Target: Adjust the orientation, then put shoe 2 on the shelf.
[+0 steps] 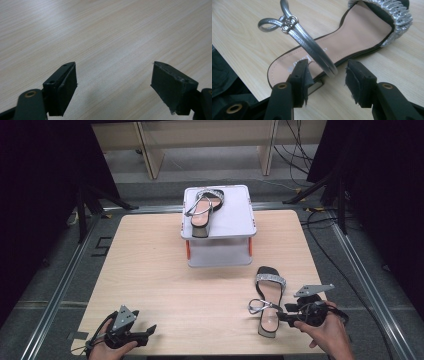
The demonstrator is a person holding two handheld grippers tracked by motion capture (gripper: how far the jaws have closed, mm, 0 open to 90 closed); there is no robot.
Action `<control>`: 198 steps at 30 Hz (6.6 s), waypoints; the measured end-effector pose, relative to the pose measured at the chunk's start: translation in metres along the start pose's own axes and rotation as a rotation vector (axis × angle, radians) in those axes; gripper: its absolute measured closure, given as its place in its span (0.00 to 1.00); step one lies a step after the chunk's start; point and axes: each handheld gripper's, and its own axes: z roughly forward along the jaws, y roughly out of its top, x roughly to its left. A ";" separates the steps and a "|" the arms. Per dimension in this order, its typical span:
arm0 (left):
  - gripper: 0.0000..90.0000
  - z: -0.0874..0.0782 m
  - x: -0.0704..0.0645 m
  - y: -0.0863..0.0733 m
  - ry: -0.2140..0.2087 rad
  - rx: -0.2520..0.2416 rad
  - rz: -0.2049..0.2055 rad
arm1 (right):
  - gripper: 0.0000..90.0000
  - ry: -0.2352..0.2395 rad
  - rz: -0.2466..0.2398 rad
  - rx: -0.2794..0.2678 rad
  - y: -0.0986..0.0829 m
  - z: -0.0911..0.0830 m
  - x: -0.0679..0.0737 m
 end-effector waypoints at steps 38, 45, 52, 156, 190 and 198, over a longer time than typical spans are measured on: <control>0.23 0.000 0.000 0.000 0.004 0.001 -0.003 | 0.90 -0.035 -0.049 0.076 0.010 0.015 -0.015; 0.23 0.000 -0.001 0.000 -0.003 -0.015 -0.024 | 0.92 0.000 -0.031 0.153 0.024 0.012 -0.014; 0.23 0.000 -0.001 0.000 -0.007 -0.014 -0.024 | 0.92 0.026 -0.034 0.178 0.043 -0.001 -0.018; 0.23 -0.001 -0.004 0.000 -0.048 -0.036 -0.014 | 0.96 -0.223 -0.090 -0.101 0.453 -0.027 -0.019; 0.23 0.000 -0.003 0.001 -0.030 -0.017 0.002 | 0.95 -0.033 -0.173 0.071 0.353 0.021 -0.025; 0.23 0.000 -0.003 0.001 -0.021 0.002 0.019 | 0.95 -0.026 -0.176 0.088 0.340 0.031 -0.028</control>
